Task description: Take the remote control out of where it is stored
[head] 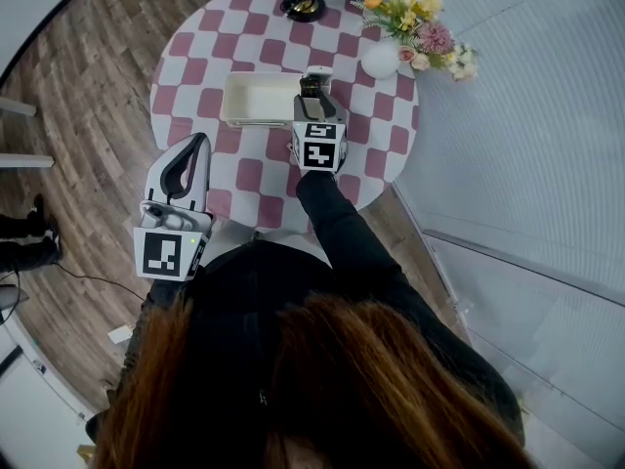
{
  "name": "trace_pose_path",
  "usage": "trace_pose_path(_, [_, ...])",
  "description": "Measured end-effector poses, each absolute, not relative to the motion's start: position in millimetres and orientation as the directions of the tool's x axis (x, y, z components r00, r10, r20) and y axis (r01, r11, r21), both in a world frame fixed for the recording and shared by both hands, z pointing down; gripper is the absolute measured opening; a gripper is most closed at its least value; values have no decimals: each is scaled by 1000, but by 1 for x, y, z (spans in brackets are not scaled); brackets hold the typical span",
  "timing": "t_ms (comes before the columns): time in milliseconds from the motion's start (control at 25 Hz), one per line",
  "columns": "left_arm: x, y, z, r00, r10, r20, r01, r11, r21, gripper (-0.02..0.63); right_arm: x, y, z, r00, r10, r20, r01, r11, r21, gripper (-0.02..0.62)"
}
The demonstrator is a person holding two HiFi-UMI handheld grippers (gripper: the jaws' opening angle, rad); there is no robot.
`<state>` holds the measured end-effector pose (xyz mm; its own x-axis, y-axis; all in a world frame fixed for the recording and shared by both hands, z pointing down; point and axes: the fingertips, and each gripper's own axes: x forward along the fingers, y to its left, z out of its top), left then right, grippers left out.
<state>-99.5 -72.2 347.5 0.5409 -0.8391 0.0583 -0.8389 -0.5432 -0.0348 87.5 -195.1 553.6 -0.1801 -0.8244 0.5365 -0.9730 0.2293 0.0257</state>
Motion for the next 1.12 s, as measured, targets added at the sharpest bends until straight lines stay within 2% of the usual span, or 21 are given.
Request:
trace_pose_path(240, [-108,-68,348,531,-845,64,-845,-534,-37,9,92,-213,560,-119,-821,558,-979,192,72,202])
trace_pose_path(600, [-120,-62,349,504,-861,71,-861,-508,-38,9,94,-221,569,-58,-826,561,-984,142,108,206])
trace_pose_path(1120, [-130,-57,348,485,-872,69,-872,-488,-37,9,96,-222,566,-65,-854,515,-985,139,106,207])
